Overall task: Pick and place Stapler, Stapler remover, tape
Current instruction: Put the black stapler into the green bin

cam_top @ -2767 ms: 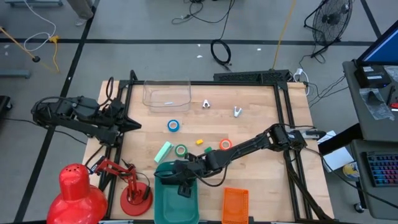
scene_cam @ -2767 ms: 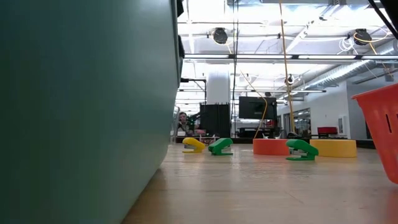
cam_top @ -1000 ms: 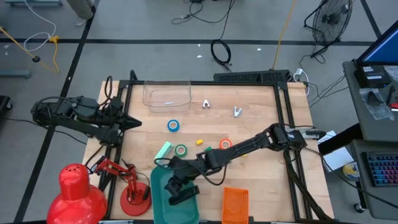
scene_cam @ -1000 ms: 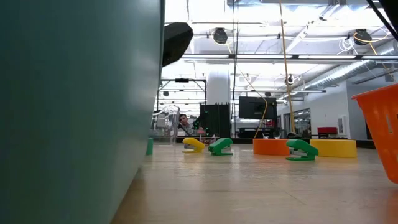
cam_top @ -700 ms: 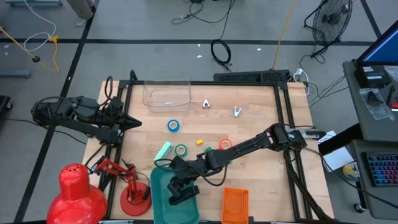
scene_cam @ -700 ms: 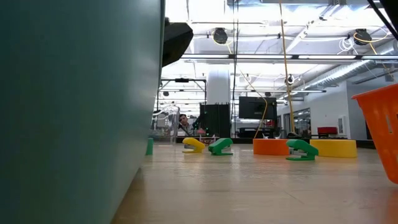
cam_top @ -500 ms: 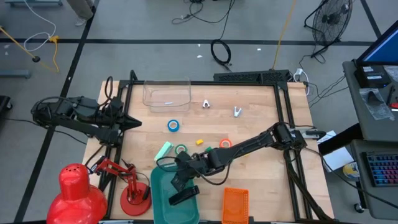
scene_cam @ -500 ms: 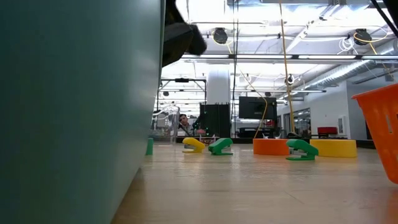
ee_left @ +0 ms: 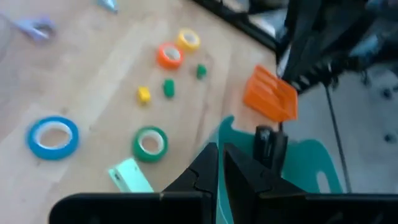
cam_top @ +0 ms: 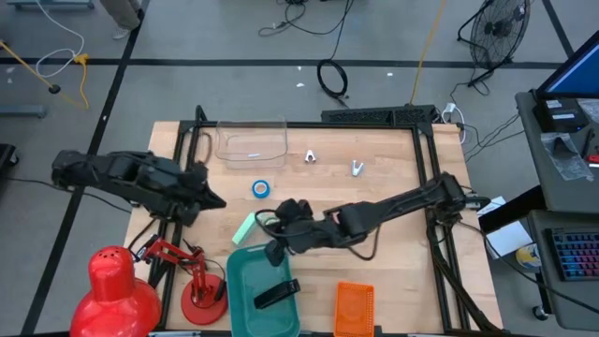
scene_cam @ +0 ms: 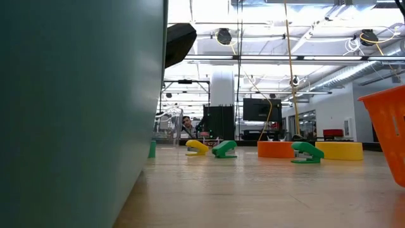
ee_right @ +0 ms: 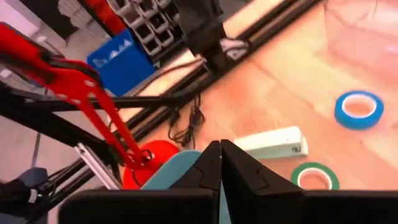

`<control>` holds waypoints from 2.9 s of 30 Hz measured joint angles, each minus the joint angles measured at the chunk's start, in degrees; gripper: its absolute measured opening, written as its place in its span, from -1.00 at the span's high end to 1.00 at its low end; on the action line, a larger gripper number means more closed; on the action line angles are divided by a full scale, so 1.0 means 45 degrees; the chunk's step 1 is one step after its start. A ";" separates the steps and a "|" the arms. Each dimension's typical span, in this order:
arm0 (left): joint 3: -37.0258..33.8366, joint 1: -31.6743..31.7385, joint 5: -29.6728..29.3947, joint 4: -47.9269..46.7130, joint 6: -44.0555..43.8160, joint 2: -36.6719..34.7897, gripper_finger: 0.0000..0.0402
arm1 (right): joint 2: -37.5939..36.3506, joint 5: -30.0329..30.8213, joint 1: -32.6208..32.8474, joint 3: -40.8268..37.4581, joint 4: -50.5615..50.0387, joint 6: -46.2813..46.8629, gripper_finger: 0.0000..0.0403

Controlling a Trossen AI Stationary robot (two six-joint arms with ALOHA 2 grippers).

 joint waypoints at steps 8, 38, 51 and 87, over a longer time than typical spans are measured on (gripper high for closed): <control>0.0000 -0.0822 0.2593 0.0855 0.0388 0.2550 0.87 | -0.0564 0.1819 0.0860 0.0000 -0.0324 -0.0392 1.00; -0.0010 -0.1563 0.0779 0.4963 0.0337 0.6824 0.87 | -0.0574 0.2130 0.1429 0.0000 -0.2253 0.0700 1.00; -0.0010 -0.1556 0.0709 0.6611 0.0334 0.6823 0.87 | -0.0574 0.2140 0.1254 -0.0010 -0.2069 0.0696 1.00; 0.0000 -0.2001 0.1189 0.9158 -0.3677 0.7118 0.87 | -0.1278 0.4743 0.2950 -0.0015 -0.7264 0.5497 1.00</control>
